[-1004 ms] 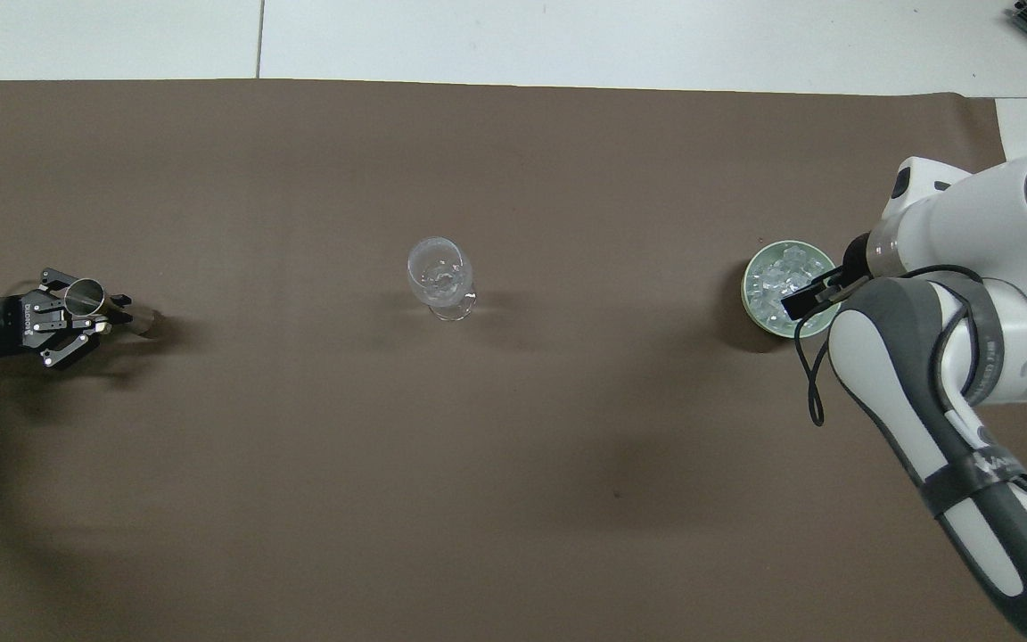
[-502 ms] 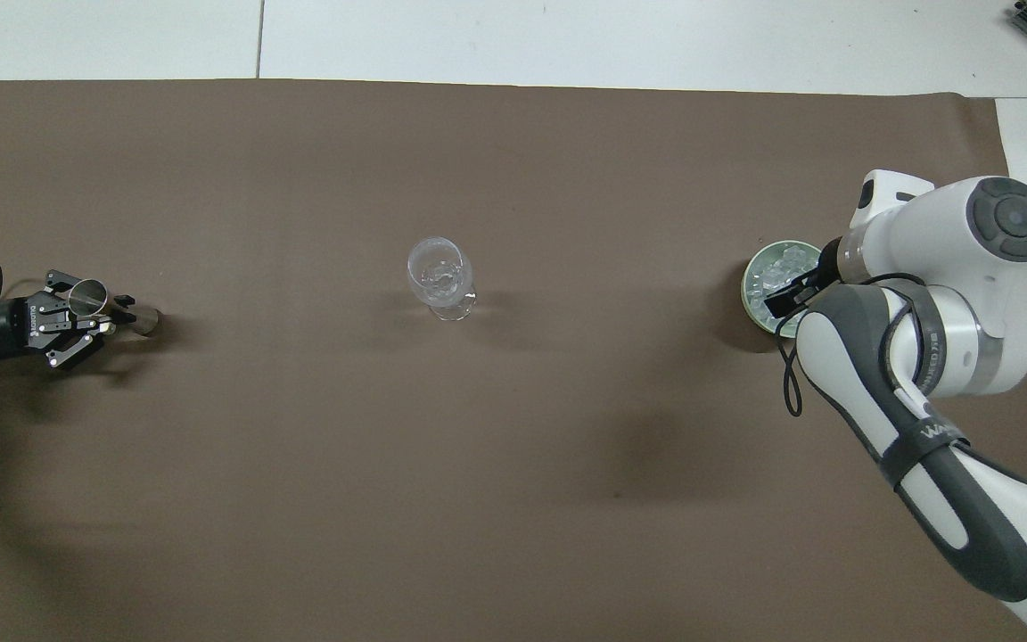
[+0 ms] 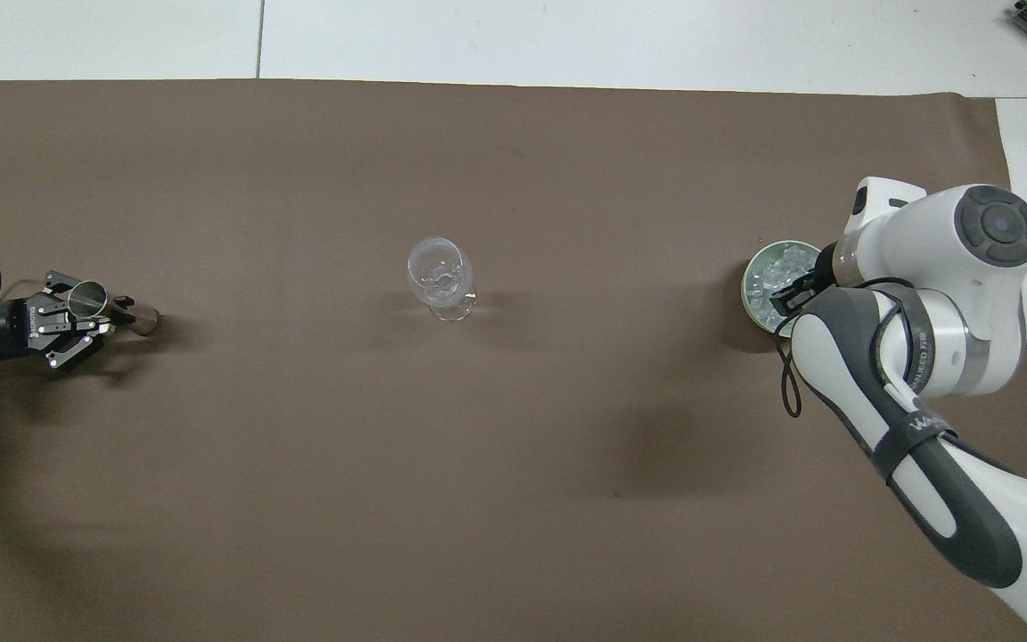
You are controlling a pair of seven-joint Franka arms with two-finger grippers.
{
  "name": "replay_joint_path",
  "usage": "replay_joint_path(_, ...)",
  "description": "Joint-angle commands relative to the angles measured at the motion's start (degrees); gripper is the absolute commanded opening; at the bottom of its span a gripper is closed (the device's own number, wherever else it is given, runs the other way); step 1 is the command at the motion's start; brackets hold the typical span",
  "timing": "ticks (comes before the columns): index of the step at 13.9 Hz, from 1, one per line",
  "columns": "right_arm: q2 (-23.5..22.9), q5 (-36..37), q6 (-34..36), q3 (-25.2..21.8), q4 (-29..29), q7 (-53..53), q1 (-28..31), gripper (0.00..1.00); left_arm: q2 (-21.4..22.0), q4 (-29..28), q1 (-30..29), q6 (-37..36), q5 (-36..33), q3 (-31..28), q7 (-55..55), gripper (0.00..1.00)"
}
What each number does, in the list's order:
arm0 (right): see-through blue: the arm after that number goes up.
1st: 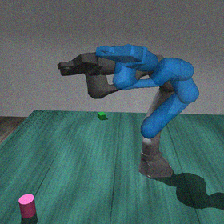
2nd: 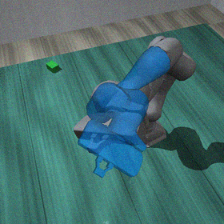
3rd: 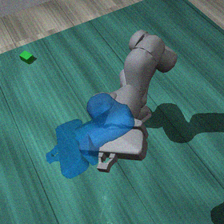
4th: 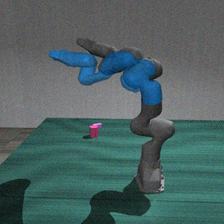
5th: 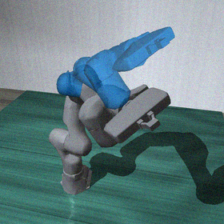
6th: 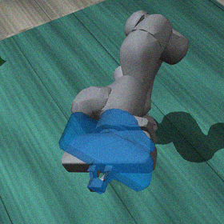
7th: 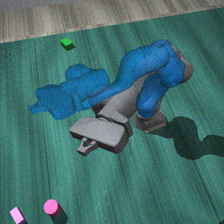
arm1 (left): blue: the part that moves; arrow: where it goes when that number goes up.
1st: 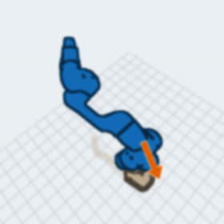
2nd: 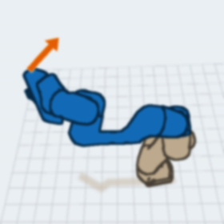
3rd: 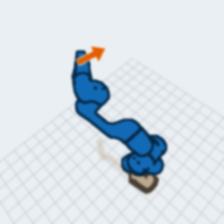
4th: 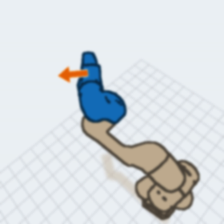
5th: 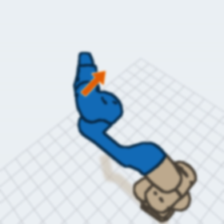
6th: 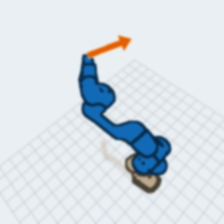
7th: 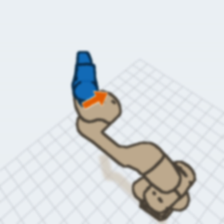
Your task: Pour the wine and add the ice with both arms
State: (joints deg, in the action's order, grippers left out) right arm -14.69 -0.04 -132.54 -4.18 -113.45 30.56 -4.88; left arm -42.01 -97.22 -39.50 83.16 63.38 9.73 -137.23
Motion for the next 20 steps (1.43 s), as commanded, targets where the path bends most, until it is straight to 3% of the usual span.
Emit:
replay_joint_path(1, -0.6, -0.6, -2.7, 0.1, -1.1, 0.8, 0.3, 0.62, -0.6, 0.5, -0.7, 0.3, -0.6, 0.4, -1.2, 0.17)
replay_joint_path(3, -0.6, -0.6, -2.7, 0.1, -1.2, 0.8, 0.3, 0.62, -0.8, 0.4, -0.6, 0.4, -0.7, 0.4, -1.2, 0.20)
replay_joint_path(5, -0.5, -0.6, -2.6, 0.1, -1.3, 0.5, 0.3, 0.59, -1.1, 0.5, -0.7, 0.4, -0.9, 0.4, -1.1, 0.31)
replay_joint_path(7, -0.5, -0.6, -2.6, 0.1, -1.3, 0.6, 0.3, 0.47, -1.0, 0.7, -0.8, 0.3, -1.0, 0.4, -1.0, 0.44)
replay_joint_path(10, -0.5, -0.6, -2.6, 0.1, -1.2, 0.4, 0.3, 0.37, -0.5, 1.6, -1.4, 0.3, -2.4, 0.4, -0.7, 0.51)
replay_joint_path(13, -0.6, -0.6, -2.3, 0.1, -1.2, -1.6, 0.3, 0.29, 0.1, 4.0, -2.6, 0.3, -5.9, 0.3, -0.2, 0.52)
replay_joint_path(18, -0.7, -0.6, -1.1, 0.1, -0.3, -2.5, 0.3, 0.00, 5.4, 8.8, -3.6, -0.5, -12.1, 0.0, 3.7, 0.51)
replay_joint_path(20, -0.4, -1.0, 1.6, 0.2, 1.4, -4.8, 0.3, 0.00, 9.4, 11.4, -3.0, -0.5, -15.5, 0.5, 10.7, 0.50)
